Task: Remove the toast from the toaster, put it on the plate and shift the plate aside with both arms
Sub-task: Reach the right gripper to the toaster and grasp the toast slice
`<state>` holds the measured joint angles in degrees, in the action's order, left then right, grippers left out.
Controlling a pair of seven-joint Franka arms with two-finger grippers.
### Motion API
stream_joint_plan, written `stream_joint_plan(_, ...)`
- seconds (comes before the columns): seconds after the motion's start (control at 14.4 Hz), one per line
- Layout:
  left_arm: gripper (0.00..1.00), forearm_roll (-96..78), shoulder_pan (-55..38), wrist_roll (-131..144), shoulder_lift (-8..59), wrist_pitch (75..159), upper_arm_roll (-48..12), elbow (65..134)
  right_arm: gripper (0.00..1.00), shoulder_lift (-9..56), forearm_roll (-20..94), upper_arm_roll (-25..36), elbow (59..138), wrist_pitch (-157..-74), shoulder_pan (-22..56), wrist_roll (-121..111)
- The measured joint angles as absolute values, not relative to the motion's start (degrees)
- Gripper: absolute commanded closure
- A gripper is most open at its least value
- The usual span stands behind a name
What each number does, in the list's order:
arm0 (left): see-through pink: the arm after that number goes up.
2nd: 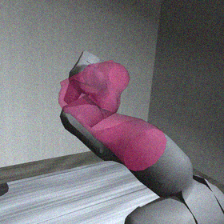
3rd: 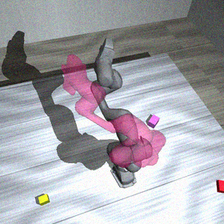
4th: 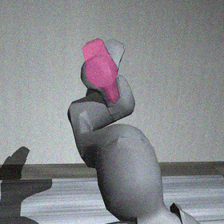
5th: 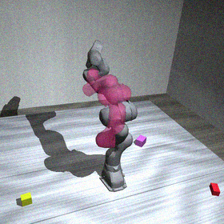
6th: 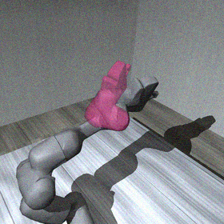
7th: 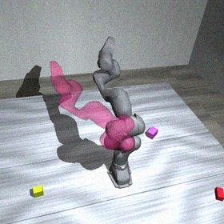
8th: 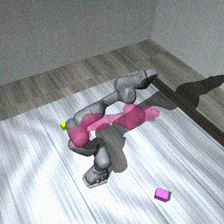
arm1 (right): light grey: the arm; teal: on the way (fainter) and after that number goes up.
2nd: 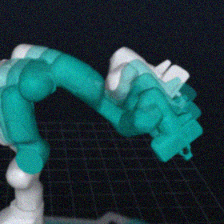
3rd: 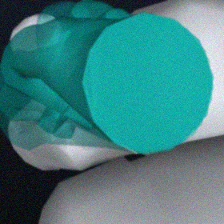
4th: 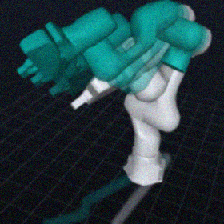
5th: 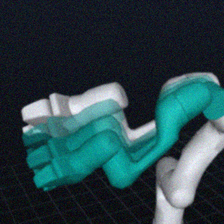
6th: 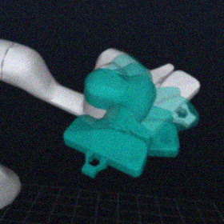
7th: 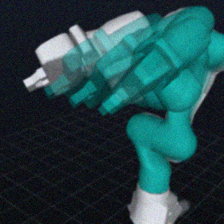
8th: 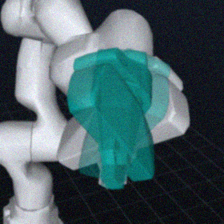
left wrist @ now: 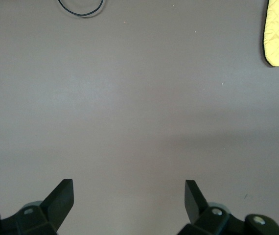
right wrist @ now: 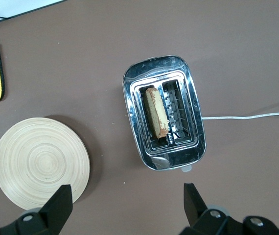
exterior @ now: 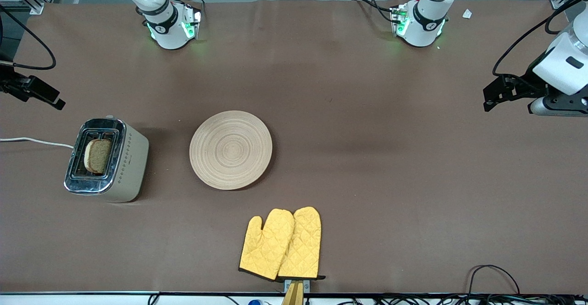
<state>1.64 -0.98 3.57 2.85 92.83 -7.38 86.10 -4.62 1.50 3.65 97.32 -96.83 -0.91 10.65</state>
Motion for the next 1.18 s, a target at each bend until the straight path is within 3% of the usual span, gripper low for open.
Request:
stream_joint_plan(0.62,0.00,1.64,-0.74,3.57,3.70,92.83,-7.33,85.53,0.00,-3.29,1.49,4.11,98.33,-97.22,-1.15,10.65)
stream_joint_plan(1.18,0.00,1.64,-0.51,3.57,3.83,92.83,-7.32,85.28,0.00,13.21,-0.95,4.30,99.74,-107.52,-3.74,10.01)
